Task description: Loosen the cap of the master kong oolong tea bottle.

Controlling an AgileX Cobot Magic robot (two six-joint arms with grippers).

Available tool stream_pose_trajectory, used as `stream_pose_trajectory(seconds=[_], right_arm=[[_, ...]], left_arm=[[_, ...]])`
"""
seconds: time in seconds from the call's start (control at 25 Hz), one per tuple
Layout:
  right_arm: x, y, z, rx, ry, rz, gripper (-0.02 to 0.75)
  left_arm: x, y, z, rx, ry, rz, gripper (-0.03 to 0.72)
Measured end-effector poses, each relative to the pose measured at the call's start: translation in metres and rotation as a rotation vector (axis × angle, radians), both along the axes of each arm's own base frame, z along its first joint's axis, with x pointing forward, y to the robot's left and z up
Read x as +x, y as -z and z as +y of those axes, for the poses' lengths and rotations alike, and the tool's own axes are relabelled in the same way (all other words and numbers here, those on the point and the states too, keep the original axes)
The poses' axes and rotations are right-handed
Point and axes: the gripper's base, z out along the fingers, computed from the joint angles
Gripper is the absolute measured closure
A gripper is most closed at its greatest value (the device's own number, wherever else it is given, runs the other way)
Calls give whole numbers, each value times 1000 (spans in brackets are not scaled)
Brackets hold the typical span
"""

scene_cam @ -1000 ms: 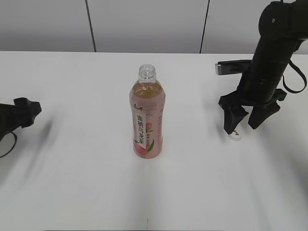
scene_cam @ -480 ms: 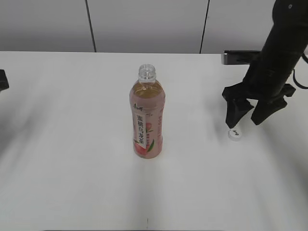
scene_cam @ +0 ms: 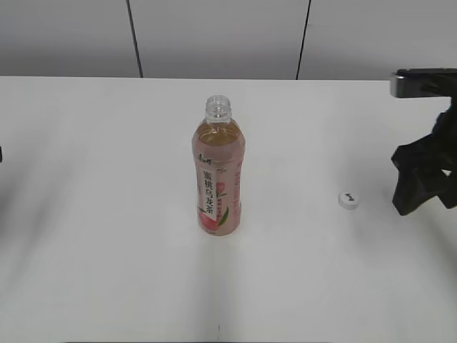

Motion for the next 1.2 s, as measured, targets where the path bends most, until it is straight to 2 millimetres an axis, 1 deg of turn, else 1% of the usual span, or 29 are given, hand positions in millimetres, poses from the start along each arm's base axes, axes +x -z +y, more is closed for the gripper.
stream_pose_trajectory(seconds=[0.12,0.24,0.28,0.36,0.48,0.6,0.68,0.76,0.8,1.0,1.2], right_arm=[[-29,-13,-7,3,0,-41,225],[-59,-28,-15,3,7,-107,225],[-68,-33,-18,2,15,-138,225],[-85,-41,-25,-16,29,-192,225],[-107,-49,-35,-56,63,-253,225],[-132,-51,-45,-85,94,-291,225],[-149,-48,-52,-111,123,-316,225],[-170,-49,-61,-137,158,-390,225],[-177,-47,-64,-149,169,-407,225],[-208,-43,-72,-118,196,-497,225],[-230,-48,-75,-59,213,-613,225]], left_arm=[[-21,-24,-4,4,57,-61,214],[-48,-50,-5,46,94,-160,218],[-57,-56,-6,54,102,-176,219],[-80,-69,-6,85,122,-221,220],[-104,-71,-5,135,151,-183,222],[-124,-73,-5,154,165,-164,226],[-137,-75,-5,165,170,-169,226],[-150,-75,-4,194,171,-169,226],[-156,-76,-3,210,169,-179,226],[-178,-79,-3,237,161,-244,226],[-192,-68,-1,265,153,-250,227]])
